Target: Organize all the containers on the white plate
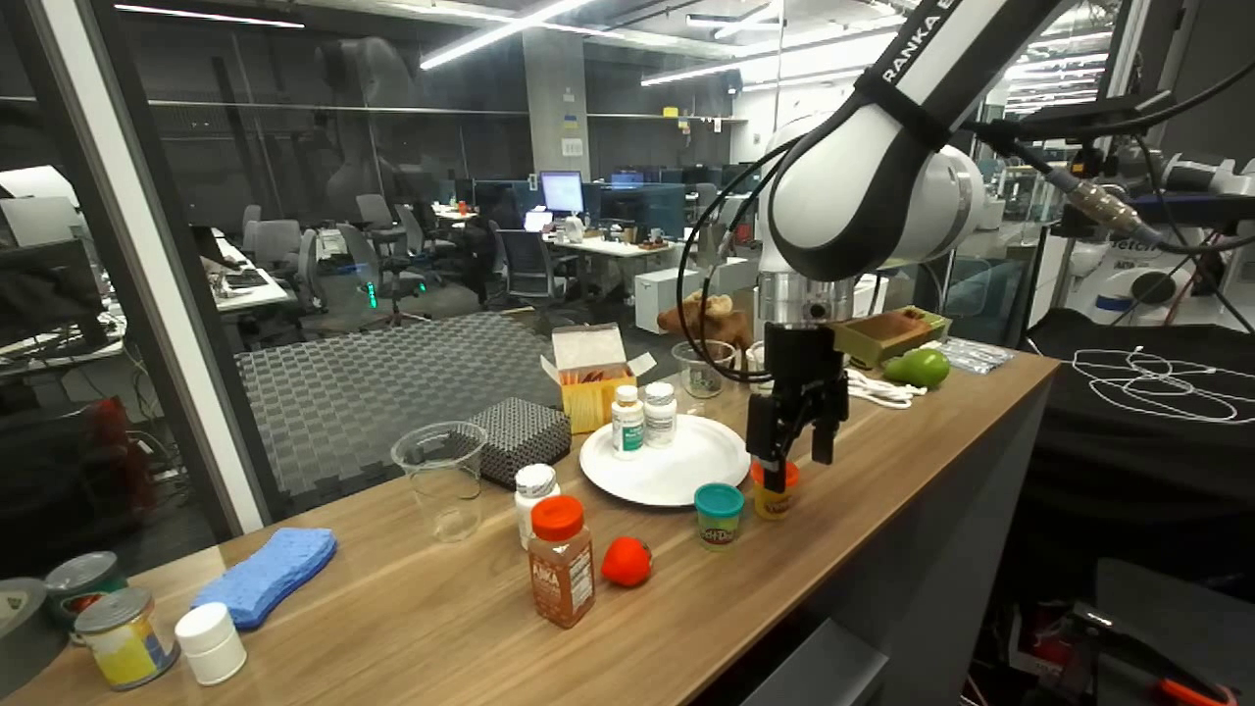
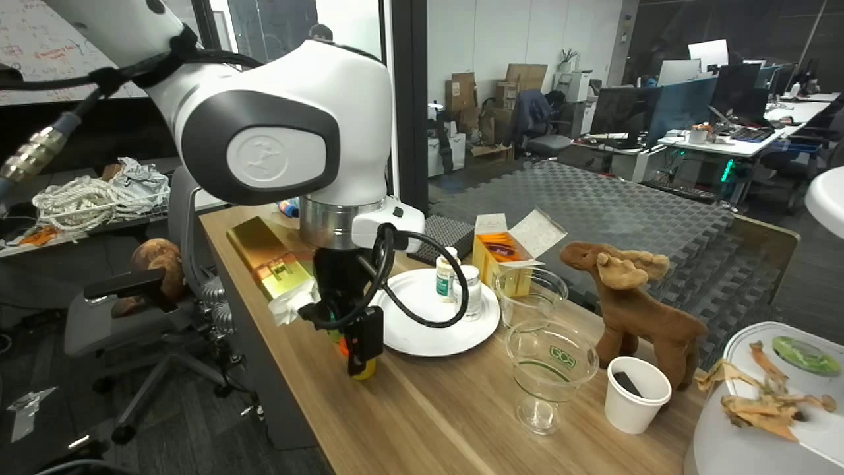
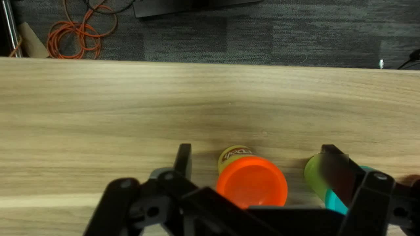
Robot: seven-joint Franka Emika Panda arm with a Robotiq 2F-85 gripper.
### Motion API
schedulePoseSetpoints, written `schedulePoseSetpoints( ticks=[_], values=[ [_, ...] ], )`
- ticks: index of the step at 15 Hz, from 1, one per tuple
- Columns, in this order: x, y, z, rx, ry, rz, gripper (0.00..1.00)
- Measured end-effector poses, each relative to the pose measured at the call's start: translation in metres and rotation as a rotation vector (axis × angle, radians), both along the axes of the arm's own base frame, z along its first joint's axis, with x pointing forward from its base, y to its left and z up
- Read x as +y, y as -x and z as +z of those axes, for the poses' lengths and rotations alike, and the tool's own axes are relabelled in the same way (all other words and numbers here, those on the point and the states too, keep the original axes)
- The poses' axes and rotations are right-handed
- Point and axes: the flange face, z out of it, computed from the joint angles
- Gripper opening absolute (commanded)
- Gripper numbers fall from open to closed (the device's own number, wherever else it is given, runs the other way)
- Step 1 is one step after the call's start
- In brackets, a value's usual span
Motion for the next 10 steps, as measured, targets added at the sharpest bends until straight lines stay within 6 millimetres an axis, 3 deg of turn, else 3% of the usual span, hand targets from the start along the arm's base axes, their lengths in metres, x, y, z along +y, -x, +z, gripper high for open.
schedulePoseSetpoints(
  ticks=[5,6,7,10],
  values=[
    [0.000,-0.007,-0.010,-0.064,0.011,0.057,1.00],
    [0.000,-0.008,-0.013,-0.075,0.013,0.070,0.75],
    [0.000,-0.009,-0.015,-0.083,0.014,0.082,0.74],
    [0.000,-0.011,-0.020,-0.100,0.016,0.103,0.50]
  ],
)
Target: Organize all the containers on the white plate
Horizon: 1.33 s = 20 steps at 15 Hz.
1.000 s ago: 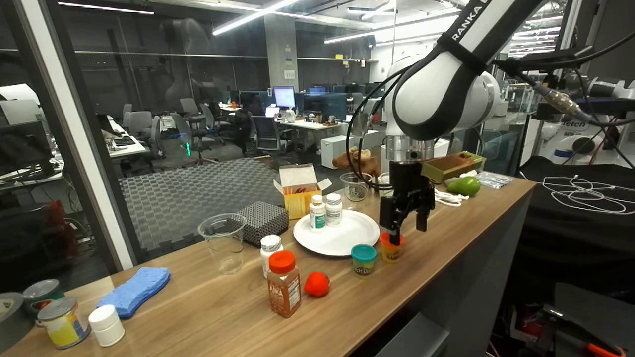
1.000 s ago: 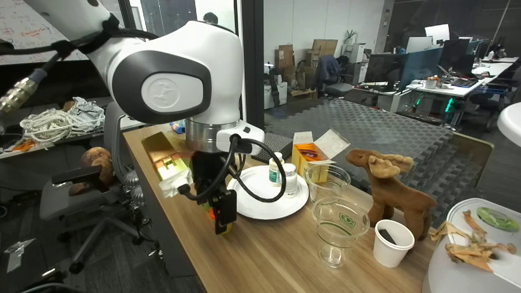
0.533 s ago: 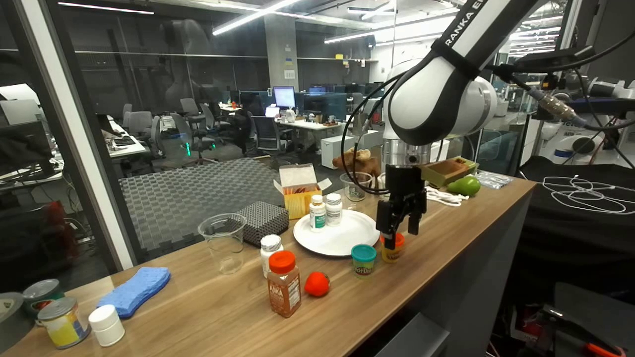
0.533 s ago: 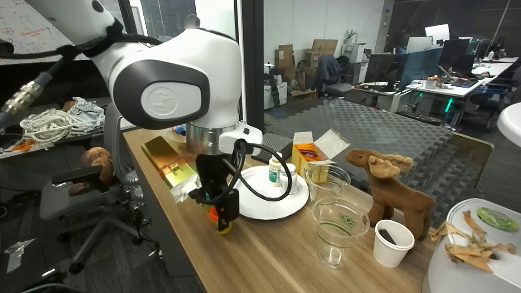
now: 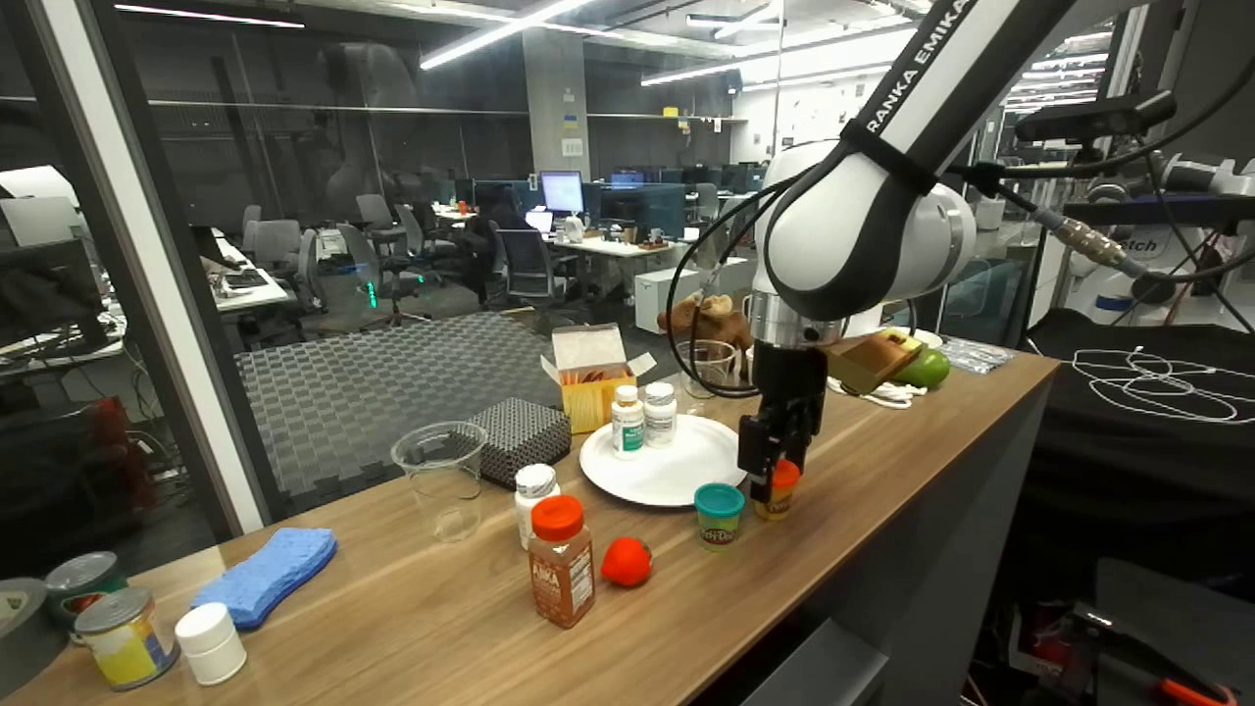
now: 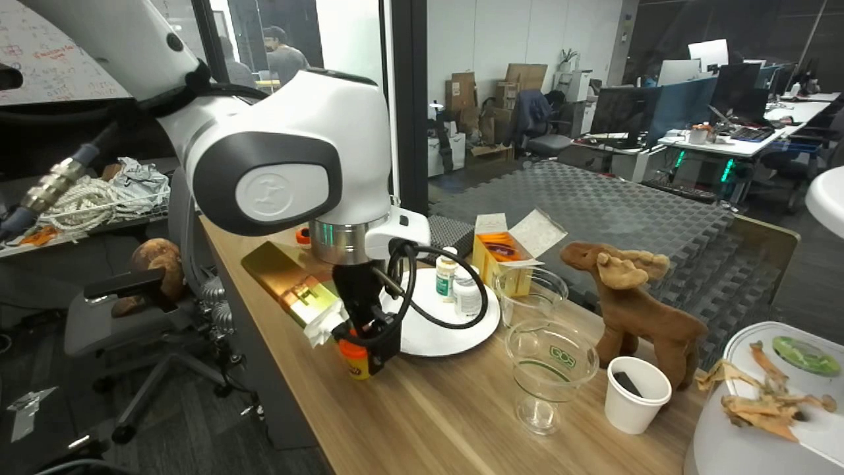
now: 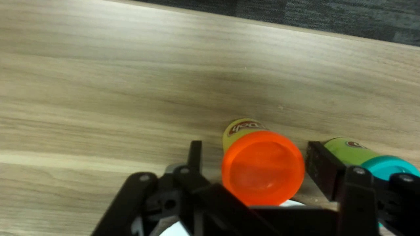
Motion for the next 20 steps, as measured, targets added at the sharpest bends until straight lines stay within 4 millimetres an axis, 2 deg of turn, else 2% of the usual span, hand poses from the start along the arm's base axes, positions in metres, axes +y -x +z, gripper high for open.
schedulePoseSetpoints(
  ticks=[3,4,8,12,16,20],
  values=[
    [-0.002,0.000,0.000,-0.007,0.000,0.005,0.29],
    [-0.003,0.000,0.000,-0.011,0.000,0.005,0.27],
    [0.000,-0.002,0.009,-0.030,0.000,0.015,0.28],
    [0.009,-0.013,0.036,-0.081,0.012,0.029,0.26],
    [0.008,-0.039,0.056,-0.131,0.039,0.028,0.25],
    [-0.008,-0.073,0.048,-0.139,0.046,0.005,0.25]
  ],
)
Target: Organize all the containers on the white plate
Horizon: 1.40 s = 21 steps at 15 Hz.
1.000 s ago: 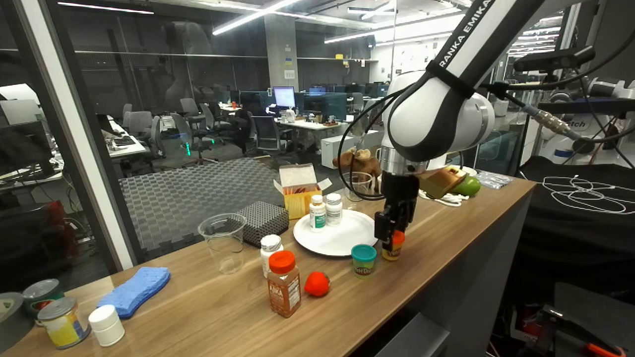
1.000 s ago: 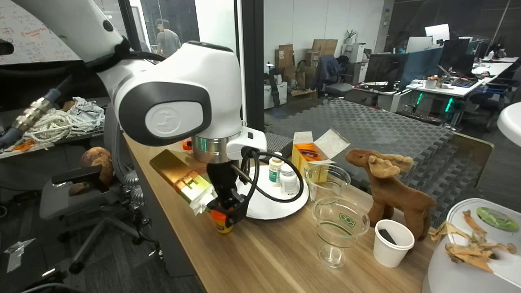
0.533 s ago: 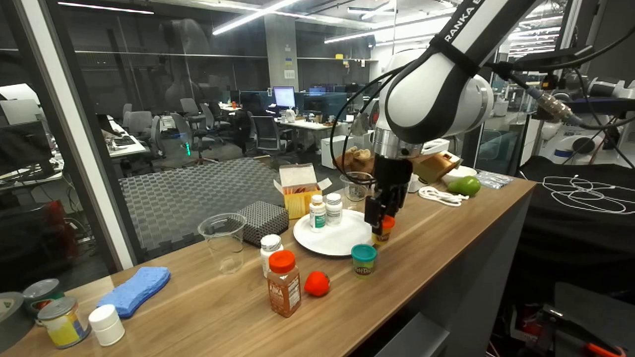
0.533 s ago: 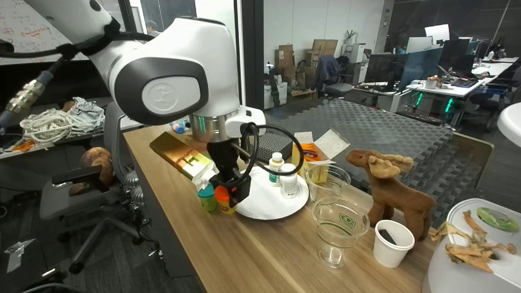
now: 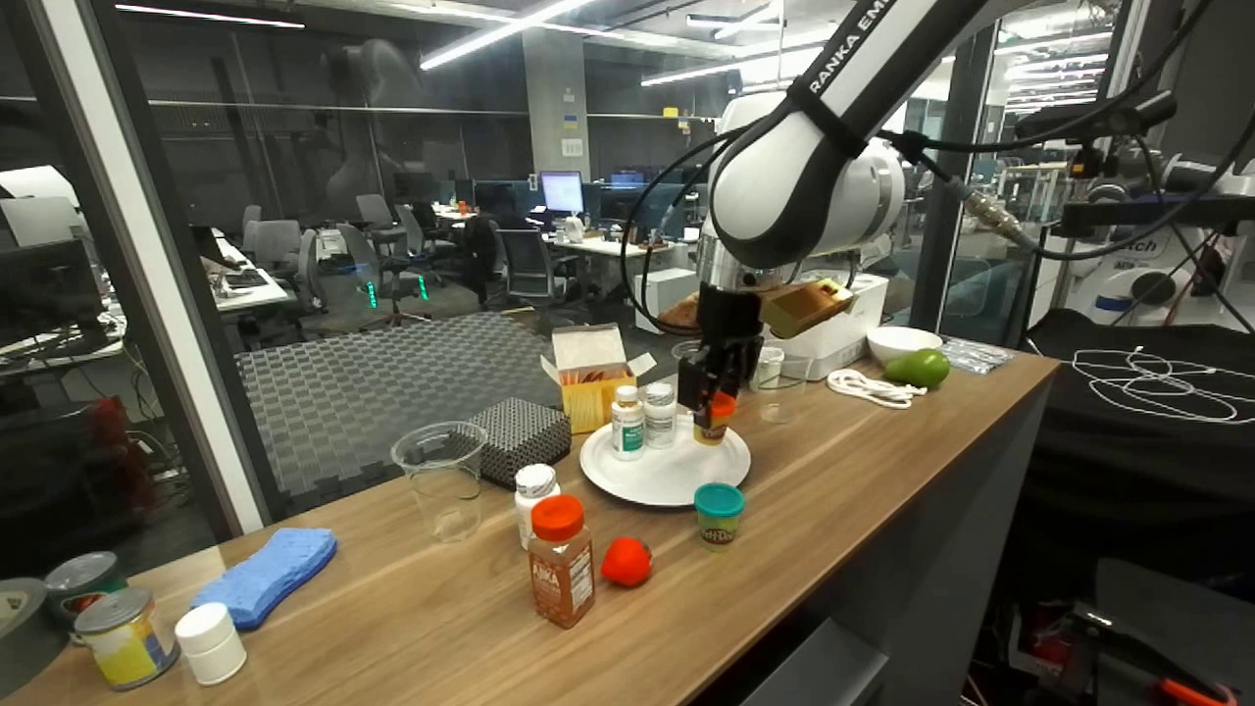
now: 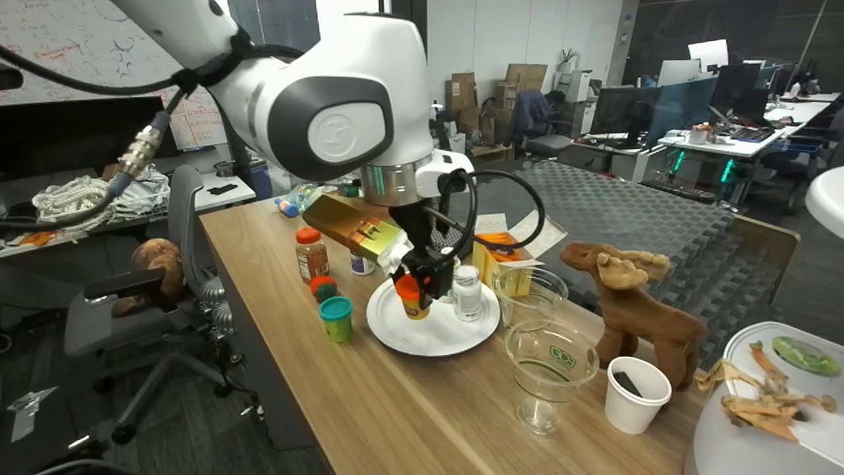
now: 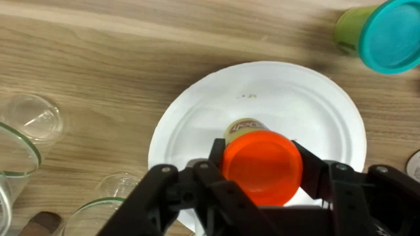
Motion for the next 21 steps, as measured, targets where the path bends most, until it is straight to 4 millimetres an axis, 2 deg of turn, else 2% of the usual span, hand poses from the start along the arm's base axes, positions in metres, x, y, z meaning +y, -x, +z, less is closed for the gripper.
schedulePoseSetpoints(
  ticks=[6,7,8,10,12,13,17,19,21],
  values=[
    [-0.033,-0.041,-0.035,0.040,0.003,-0.045,0.25],
    [-0.037,-0.045,-0.040,0.046,0.003,-0.050,0.48],
    [-0.040,-0.049,-0.044,0.052,0.003,-0.053,0.74],
    [-0.041,-0.055,-0.046,0.059,0.002,-0.054,0.81],
    [-0.040,-0.057,-0.044,0.058,0.000,-0.051,0.97],
    [-0.038,-0.057,-0.043,0.056,-0.001,-0.049,1.00],
    [-0.029,-0.055,-0.027,0.022,-0.001,-0.035,1.00],
    [-0.020,-0.046,-0.014,-0.004,0.000,-0.024,1.00],
    [-0.009,-0.028,-0.002,-0.019,0.000,-0.020,1.00]
  ],
)
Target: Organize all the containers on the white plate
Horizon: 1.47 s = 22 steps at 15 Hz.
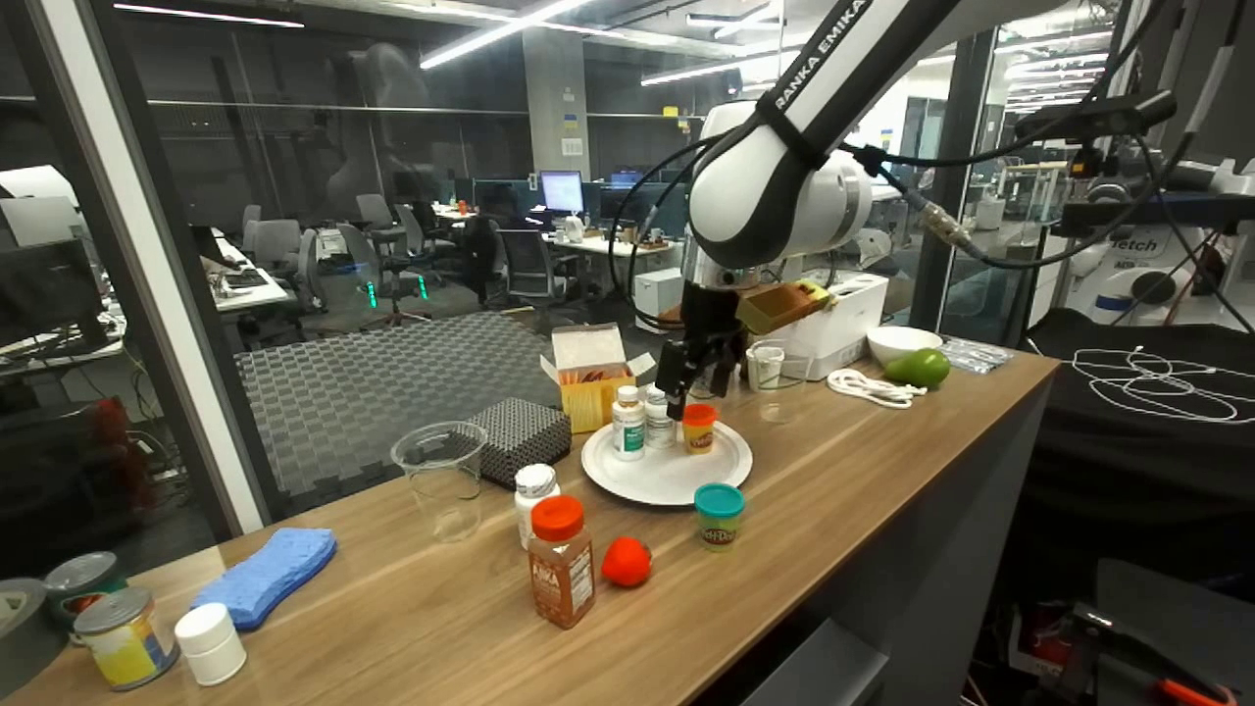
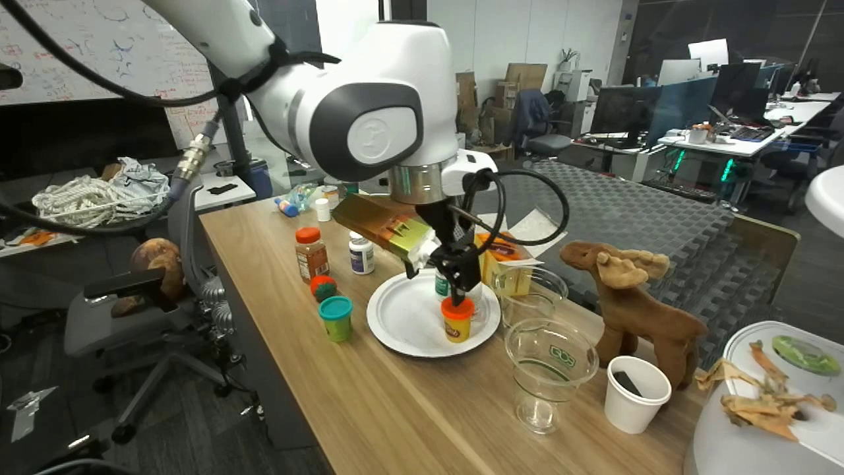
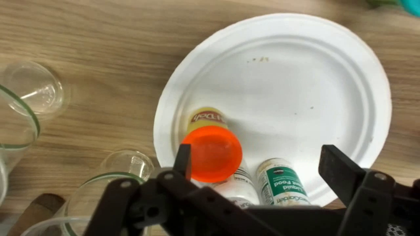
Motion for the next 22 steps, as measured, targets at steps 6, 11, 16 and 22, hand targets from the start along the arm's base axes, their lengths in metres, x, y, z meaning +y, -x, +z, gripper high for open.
schedulePoseSetpoints(
  ticks=[6,11,16,22],
  values=[
    [0.052,0.080,0.004,-0.013,0.009,-0.010,1.00],
    [0.094,0.120,-0.019,0.014,-0.004,0.033,1.00],
    [0.124,0.125,-0.021,-0.023,-0.034,0.059,1.00],
    [0.109,0.121,-0.027,-0.043,0.015,0.044,1.00]
  ],
)
